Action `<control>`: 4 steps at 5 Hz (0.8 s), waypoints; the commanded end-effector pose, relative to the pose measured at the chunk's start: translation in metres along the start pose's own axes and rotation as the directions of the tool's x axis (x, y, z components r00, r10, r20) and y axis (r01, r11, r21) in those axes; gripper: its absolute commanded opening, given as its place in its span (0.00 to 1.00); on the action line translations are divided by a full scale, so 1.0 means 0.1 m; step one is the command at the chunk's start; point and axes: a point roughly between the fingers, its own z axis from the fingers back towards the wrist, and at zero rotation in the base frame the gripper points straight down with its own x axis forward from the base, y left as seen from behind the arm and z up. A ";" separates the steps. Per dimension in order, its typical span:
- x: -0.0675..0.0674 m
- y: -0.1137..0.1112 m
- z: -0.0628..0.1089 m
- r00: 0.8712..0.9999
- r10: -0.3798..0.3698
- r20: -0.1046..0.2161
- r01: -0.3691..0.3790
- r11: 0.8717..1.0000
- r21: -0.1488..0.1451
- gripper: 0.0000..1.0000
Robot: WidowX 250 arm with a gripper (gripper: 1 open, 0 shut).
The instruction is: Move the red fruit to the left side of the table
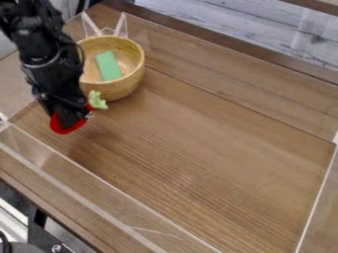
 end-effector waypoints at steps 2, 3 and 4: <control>-0.01 0.08 -0.18 0.999 0.038 0.003 -0.038 0.999 0.010 0.00; -0.04 0.14 -0.23 0.999 0.049 -0.007 -0.049 0.999 0.007 0.00; -0.04 0.20 -0.26 0.999 0.050 -0.015 -0.050 0.999 0.003 1.00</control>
